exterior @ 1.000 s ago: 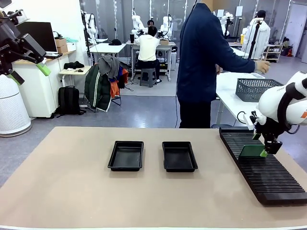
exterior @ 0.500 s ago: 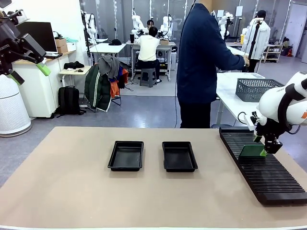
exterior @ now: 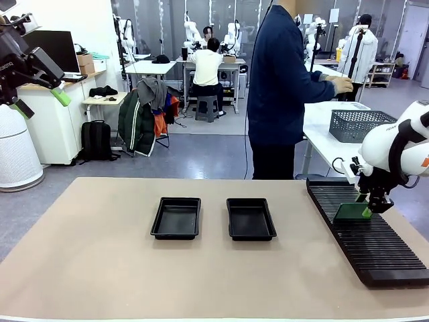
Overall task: Inspect and transfer BCBs to ESD trays.
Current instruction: Pick up the Blank PCB from the PCB Rack and place it in the left ESD tray.
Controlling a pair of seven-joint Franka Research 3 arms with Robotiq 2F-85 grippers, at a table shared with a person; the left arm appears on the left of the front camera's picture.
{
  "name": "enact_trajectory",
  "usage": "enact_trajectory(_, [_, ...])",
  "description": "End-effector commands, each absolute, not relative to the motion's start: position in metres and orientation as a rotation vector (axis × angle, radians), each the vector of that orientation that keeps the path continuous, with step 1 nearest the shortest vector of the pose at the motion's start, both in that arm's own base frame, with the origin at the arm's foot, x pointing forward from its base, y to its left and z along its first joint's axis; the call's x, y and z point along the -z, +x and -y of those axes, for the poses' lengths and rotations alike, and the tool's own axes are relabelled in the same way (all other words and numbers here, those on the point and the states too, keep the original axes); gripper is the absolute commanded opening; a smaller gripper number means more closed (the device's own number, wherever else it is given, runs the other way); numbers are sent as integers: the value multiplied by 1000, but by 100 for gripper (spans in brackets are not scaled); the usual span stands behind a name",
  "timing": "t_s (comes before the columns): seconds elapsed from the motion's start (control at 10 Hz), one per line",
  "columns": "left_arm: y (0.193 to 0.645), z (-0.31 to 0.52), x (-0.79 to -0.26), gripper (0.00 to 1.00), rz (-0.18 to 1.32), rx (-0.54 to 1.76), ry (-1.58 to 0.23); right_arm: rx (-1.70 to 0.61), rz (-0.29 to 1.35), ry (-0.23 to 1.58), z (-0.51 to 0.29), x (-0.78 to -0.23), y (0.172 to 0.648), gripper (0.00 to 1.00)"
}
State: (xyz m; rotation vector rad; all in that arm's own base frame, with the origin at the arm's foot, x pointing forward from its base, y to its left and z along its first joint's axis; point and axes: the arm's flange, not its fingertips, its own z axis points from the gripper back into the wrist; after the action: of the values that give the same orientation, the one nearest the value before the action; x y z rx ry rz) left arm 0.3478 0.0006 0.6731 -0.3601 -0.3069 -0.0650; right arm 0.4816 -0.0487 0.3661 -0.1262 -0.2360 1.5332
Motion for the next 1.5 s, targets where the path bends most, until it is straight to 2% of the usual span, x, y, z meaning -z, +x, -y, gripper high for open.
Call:
enact_trajectory(0.0, [348, 0, -673, 100, 306, 65, -359, -1551, 234, -157, 51, -361, 486, 45])
enact_trajectory(0.1, [348, 0, -673, 100, 306, 65, -359, -1551, 233, -161, 51, -362, 486, 46])
enact_trajectory(0.2, [348, 0, -673, 100, 306, 65, -359, -1547, 230, -168, 50, -363, 485, 34])
enact_trajectory(0.3, [348, 0, -673, 100, 306, 65, -359, -1544, 227, -171, 51, -363, 486, 35])
enact_trajectory(0.4, [348, 0, -673, 100, 306, 65, -359, -1546, 226, -170, 50, -364, 486, 23])
enact_trajectory(0.5, [348, 0, -673, 100, 306, 65, -359, -1548, 223, -172, 49, -363, 487, 24])
enact_trajectory(0.6, [348, 0, -673, 100, 306, 65, -359, -1546, 219, -176, 48, -363, 488, 12])
enact_trajectory(0.7, [348, 0, -673, 100, 306, 65, -359, -1545, 214, -181, 48, -363, 489, 13])
enact_trajectory(0.8, [348, 0, -673, 100, 306, 65, -359, -1543, 211, -182, 47, -363, 490, 1])
enact_trajectory(1.2, [348, 0, -673, 100, 306, 65, -359, -1500, 185, -162, 46, -366, 494, 0])
enact_trajectory(1.4, [348, 0, -673, 100, 306, 65, -359, -1558, 216, -154, 47, -367, 487, 0])
